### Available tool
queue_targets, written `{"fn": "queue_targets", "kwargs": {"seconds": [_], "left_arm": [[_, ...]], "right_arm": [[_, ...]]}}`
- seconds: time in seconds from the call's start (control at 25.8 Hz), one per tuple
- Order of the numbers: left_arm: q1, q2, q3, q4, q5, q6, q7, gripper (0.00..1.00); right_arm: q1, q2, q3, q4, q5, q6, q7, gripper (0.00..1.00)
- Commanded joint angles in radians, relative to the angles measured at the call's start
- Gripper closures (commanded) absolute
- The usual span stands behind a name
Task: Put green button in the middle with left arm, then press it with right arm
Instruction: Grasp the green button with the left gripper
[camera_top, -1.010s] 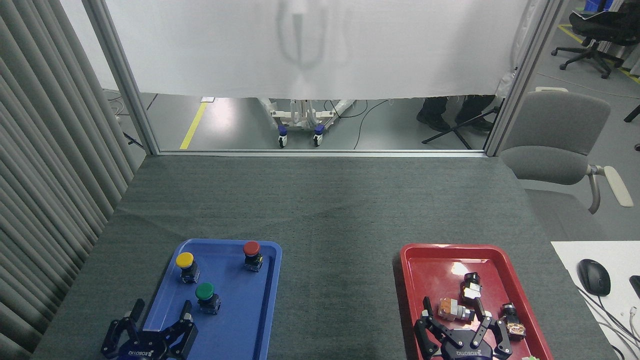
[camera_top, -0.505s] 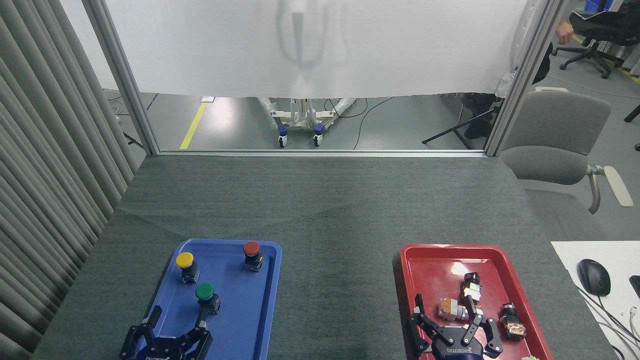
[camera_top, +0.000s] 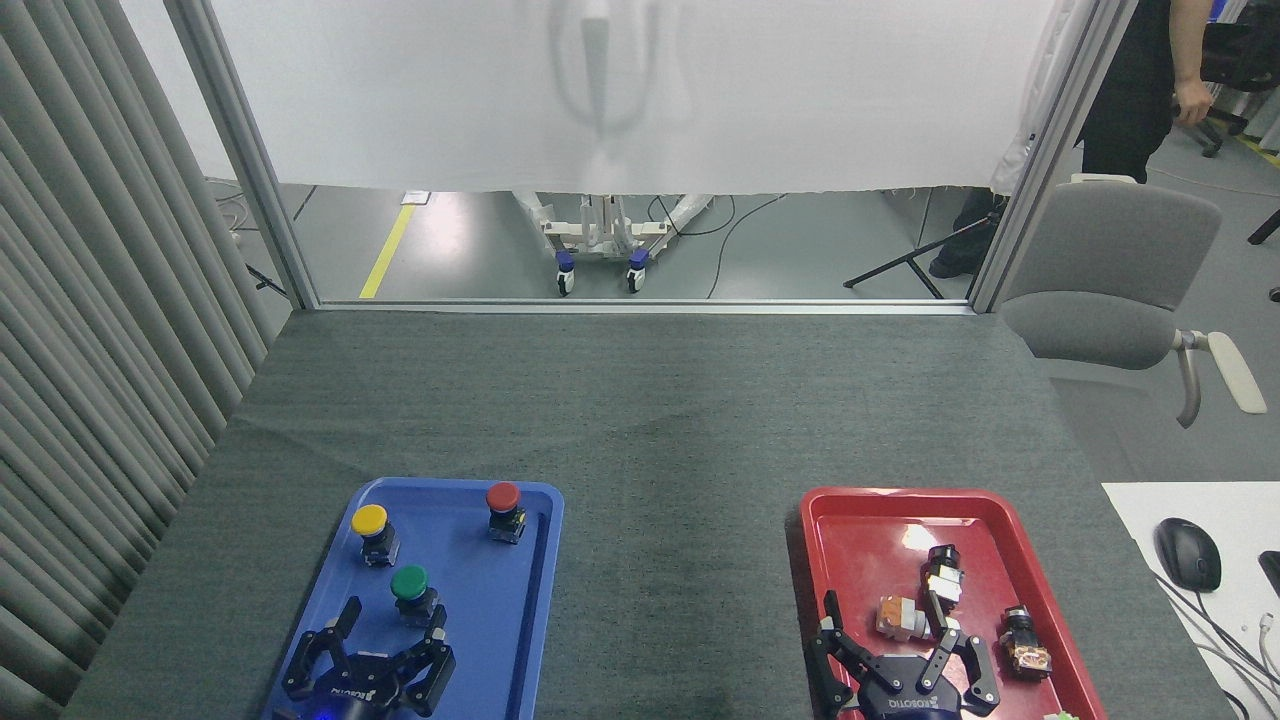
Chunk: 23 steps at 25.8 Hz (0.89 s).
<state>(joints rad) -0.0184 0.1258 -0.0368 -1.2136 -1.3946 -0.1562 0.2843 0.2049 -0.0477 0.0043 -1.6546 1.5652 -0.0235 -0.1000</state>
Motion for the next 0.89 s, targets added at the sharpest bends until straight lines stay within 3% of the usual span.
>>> {"fn": "queue_targets", "kwargs": {"seconds": [0.0,0.31,0.54,0.66,0.78,0.85], "left_arm": [[-0.040,0.002,-0.017,0.052,-0.001,0.000,-0.002,0.01],[-0.071,-0.002,-0.023,0.088,-0.001,0.000,-0.002,0.03],[-0.100,-0.006,-0.040,0.138,-0.001,0.000,-0.002,0.21],[-0.110,-0.005,-0.041,0.149,0.000,0.000,-0.002,0.40],[-0.107,0.006,-0.043,0.147,-0.001,-0.020,-0.002,0.75],[-0.107,0.017,-0.046,0.147,-0.003,-0.074,-0.001,0.92]], "right_arm": [[0.001,-0.004,0.000,-0.001,-0.001,-0.006,0.000,0.00],[0.001,-0.011,-0.001,-0.004,-0.002,-0.038,0.002,0.00],[0.014,-0.009,0.000,-0.008,-0.011,0.004,0.003,0.00],[0.016,-0.015,0.000,-0.008,-0.011,0.008,0.006,0.00],[0.018,-0.018,0.000,-0.008,-0.017,0.020,0.009,0.00],[0.024,-0.026,0.000,-0.007,-0.033,0.017,0.009,0.00]]}}
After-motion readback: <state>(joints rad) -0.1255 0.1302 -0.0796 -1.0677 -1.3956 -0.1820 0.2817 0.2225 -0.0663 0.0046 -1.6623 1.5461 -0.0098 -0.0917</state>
